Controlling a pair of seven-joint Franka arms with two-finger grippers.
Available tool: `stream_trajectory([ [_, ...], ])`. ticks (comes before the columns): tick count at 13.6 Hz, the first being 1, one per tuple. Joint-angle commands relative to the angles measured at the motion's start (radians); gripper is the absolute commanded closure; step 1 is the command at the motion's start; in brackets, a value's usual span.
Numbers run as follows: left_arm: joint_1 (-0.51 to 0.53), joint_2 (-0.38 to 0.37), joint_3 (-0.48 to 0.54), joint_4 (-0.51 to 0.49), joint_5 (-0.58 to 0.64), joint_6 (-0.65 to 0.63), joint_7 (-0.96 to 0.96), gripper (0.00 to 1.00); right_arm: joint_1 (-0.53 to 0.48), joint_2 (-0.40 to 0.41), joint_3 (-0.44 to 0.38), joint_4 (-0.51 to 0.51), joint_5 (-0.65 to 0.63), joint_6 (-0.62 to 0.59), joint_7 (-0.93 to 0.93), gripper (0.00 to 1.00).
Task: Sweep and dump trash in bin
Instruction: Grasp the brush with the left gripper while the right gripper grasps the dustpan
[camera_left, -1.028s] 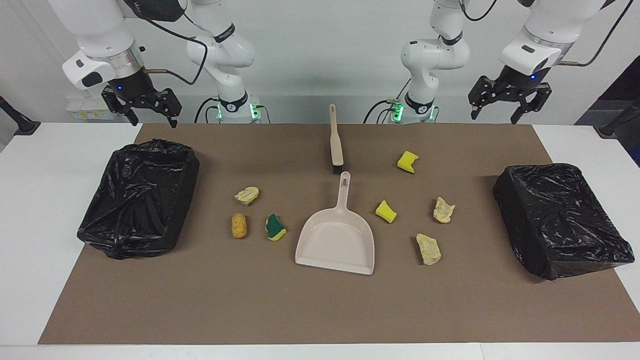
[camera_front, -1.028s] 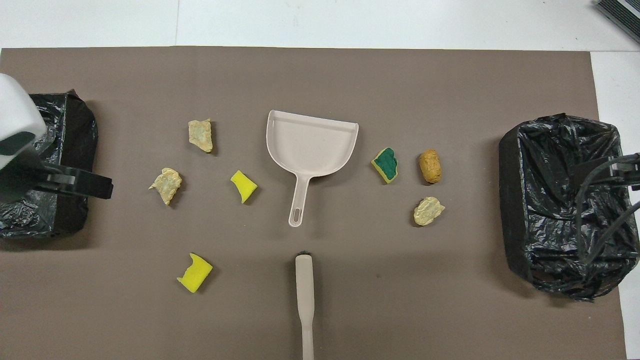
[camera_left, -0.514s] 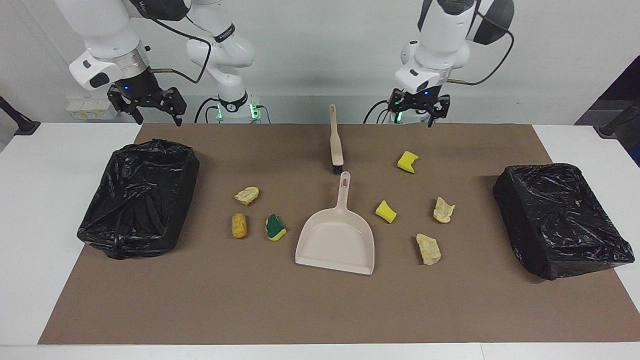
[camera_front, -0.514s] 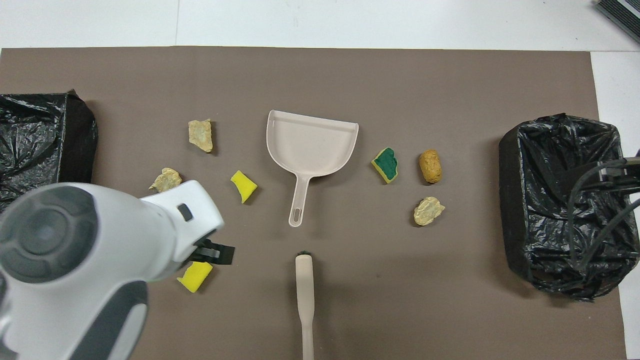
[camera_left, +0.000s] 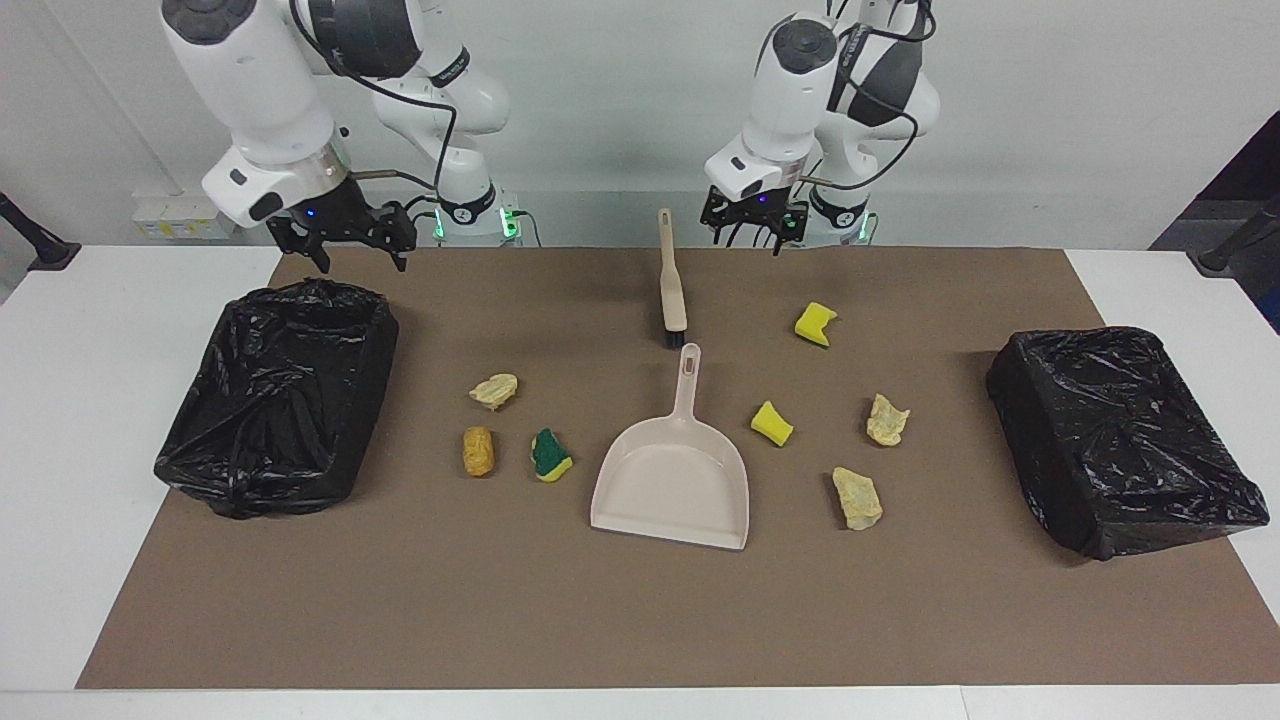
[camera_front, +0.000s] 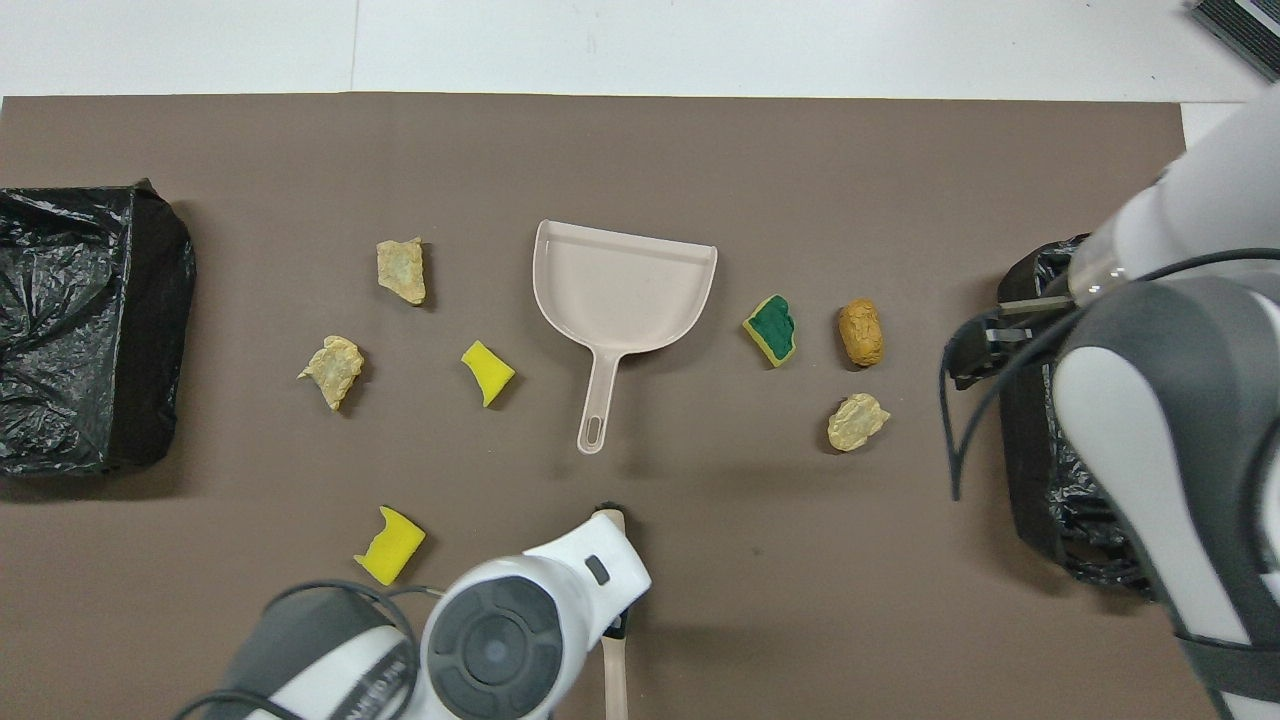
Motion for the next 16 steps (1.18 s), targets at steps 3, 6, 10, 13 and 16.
stream_trajectory([
  [3, -0.003, -0.011, -0.198, -0.150, -0.118, 0.143, -0.150, 0.00, 0.122, 0.143, 0.001, 0.061, 0.048, 0.102, 0.235, 0.00],
  [6, 0.000, 0.016, -0.243, -0.200, -0.216, 0.231, -0.150, 0.00, 0.209, 0.200, 0.000, 0.061, 0.074, 0.166, 0.373, 0.00],
  [10, 0.001, 0.021, -0.252, -0.208, -0.232, 0.232, -0.147, 0.48, 0.314, 0.293, 0.000, 0.112, 0.074, 0.237, 0.552, 0.00],
  [13, 0.041, 0.021, -0.251, -0.205, -0.228, 0.227, -0.122, 1.00, 0.393, 0.458, 0.000, 0.292, 0.074, 0.251, 0.718, 0.00],
  [16, 0.044, 0.007, -0.236, -0.188, -0.218, 0.213, -0.009, 1.00, 0.447, 0.543, 0.001, 0.365, 0.074, 0.329, 0.778, 0.11],
])
